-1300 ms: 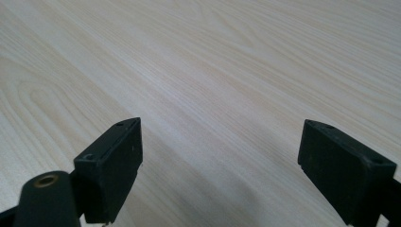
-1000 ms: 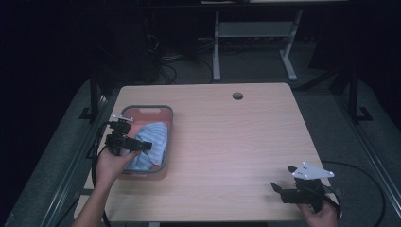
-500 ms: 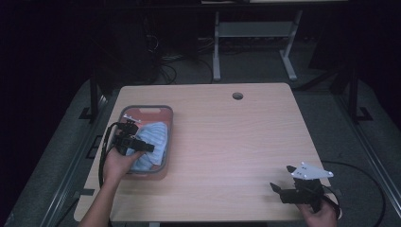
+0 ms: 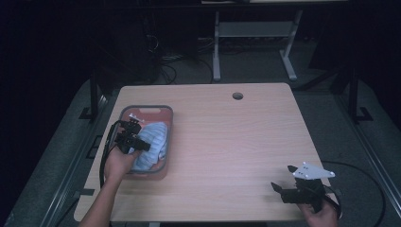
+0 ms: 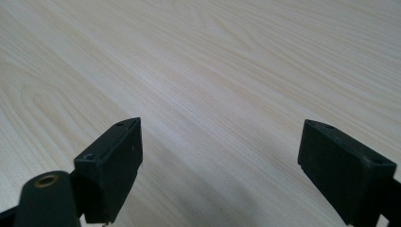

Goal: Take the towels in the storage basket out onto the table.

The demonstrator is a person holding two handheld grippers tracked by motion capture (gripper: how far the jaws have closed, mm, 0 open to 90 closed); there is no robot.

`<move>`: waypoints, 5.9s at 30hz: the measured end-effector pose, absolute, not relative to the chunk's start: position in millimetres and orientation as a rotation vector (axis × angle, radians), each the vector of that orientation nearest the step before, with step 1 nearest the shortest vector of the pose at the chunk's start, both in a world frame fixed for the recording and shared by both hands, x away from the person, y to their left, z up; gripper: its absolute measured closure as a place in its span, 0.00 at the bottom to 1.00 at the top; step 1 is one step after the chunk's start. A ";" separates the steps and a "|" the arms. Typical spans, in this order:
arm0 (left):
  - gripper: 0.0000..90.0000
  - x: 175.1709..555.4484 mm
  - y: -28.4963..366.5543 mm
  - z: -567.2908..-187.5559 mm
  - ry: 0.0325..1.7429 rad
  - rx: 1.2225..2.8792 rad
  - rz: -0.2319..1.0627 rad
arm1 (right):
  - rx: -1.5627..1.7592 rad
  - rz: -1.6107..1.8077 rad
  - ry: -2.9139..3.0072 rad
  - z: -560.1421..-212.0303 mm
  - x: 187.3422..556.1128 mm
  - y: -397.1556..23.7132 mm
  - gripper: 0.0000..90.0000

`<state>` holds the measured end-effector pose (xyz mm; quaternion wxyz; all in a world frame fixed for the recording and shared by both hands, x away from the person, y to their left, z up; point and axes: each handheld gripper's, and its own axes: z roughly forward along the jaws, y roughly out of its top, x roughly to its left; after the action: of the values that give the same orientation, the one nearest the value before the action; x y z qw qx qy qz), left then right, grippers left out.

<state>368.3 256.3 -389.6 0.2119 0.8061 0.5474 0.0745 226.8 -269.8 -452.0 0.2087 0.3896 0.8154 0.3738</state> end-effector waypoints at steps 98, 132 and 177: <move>0.83 345.0 286.9 -261.4 1.365 1.963 0.219 | 1.103 1.068 2.235 -449.5 230.2 -272.7 0.16; 0.82 369.8 229.0 -250.0 1.270 2.007 0.166 | 1.114 1.090 2.224 -449.5 231.2 -275.8 0.16; 0.82 396.2 148.5 -267.3 1.170 2.091 0.084 | 1.118 1.100 2.221 -449.6 231.8 -275.6 0.16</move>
<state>396.2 148.5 -267.3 0.3636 0.8125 0.4545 0.0326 231.8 -275.6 -449.6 0.2098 0.4020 0.7987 0.3955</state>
